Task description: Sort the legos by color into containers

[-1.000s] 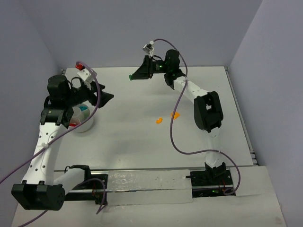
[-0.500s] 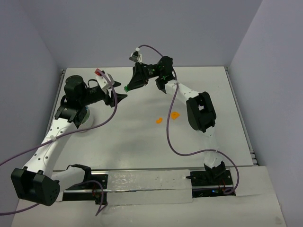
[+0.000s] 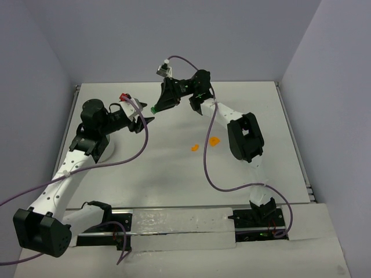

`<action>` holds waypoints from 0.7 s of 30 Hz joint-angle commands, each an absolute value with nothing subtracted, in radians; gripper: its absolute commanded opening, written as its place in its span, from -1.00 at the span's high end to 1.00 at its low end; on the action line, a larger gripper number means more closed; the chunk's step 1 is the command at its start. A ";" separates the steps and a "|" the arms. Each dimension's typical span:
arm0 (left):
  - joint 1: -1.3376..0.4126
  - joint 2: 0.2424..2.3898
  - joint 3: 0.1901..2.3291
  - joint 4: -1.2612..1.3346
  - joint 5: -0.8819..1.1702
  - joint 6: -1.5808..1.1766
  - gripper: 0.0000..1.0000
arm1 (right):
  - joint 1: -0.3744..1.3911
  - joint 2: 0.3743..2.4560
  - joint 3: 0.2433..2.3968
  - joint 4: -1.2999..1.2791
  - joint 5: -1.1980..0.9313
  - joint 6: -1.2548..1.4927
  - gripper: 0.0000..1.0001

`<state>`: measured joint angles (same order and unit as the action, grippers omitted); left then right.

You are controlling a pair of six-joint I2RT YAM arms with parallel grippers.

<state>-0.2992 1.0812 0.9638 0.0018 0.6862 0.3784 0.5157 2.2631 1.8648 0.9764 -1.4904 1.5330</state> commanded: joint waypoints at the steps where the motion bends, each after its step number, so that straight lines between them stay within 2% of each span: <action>1: -0.307 1.055 0.954 0.070 0.670 0.398 -0.29 | 0.528 2.199 1.912 1.008 -1.555 1.533 1.00; 11: -0.332 1.063 0.929 0.119 0.644 0.387 -0.20 | 0.543 2.204 1.931 0.994 -1.568 1.532 1.00; 21: -0.355 1.084 0.933 0.161 0.603 0.386 0.17 | 0.545 2.207 1.934 0.991 -1.571 1.534 1.00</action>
